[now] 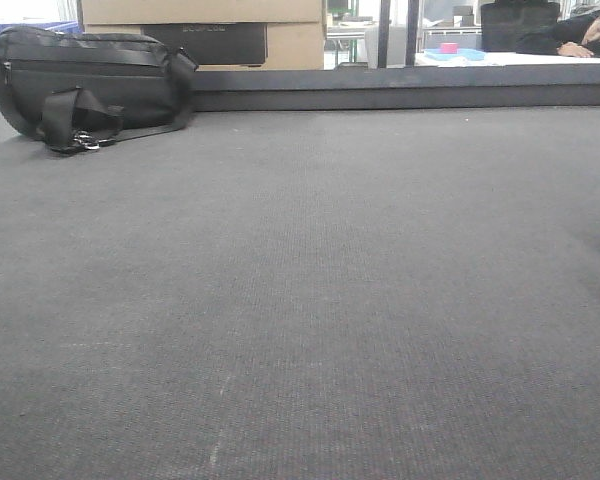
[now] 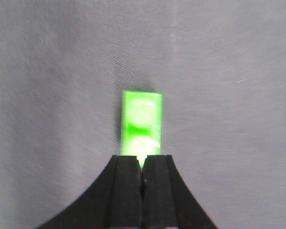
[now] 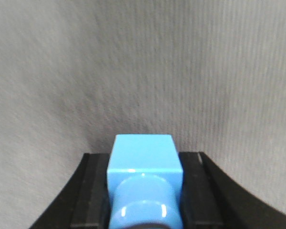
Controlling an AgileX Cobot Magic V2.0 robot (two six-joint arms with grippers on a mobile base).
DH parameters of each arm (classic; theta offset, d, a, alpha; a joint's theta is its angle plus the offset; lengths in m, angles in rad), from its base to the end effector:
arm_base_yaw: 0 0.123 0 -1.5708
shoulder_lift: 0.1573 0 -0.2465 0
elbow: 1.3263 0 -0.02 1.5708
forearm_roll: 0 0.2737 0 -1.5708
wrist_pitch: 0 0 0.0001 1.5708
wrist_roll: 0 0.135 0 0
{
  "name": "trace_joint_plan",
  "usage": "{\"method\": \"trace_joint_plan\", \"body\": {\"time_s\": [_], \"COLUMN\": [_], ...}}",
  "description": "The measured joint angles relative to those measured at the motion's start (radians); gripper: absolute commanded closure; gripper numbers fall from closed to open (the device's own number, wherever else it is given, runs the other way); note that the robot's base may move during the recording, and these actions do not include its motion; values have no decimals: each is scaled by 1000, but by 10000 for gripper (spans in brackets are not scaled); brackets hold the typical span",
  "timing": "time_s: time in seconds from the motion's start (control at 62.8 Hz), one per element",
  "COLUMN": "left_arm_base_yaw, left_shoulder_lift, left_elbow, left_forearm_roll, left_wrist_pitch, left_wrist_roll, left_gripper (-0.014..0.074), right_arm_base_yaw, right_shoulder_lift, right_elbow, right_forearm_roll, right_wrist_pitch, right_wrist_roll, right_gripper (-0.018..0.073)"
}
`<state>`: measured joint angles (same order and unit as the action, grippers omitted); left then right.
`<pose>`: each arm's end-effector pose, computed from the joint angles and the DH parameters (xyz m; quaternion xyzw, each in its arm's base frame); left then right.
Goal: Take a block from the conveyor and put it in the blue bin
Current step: 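Lift the green and blue blocks off the conveyor with both grippers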
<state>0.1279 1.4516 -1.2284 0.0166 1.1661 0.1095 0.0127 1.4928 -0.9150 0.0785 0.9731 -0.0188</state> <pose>0.3162 0.0427 0.2219 -0.0069 0.9909 0.0238 0.1320 0.2847 0.0124 0.1235 0.0046 0.9980 0.0334 0.0536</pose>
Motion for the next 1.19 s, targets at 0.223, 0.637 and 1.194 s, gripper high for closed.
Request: {"method": "trace_joint_plan", "body": {"time_s": [0.223,0.637,1.194], "left_arm_base_yaw": [0,0,0], "left_shoulder_lift": [88,154,244], "left_elbow": [-2,103,167], "left_forearm_roll": [5,-17,-17], "left_wrist_pitch": [-9,-180,-284], "left_wrist_roll": [31,33,31], "left_gripper": [617,105,197], "right_arm_base_yaw": [0,0,0], "right_shoulder_lift": [0,0,-167], "right_elbow": [-1,-5,-72], "right_forearm_roll": [11,17,19], "right_wrist_pitch": [-18,-15,41], "right_wrist_roll": [0,0,0], "right_gripper": [721,721,721]}}
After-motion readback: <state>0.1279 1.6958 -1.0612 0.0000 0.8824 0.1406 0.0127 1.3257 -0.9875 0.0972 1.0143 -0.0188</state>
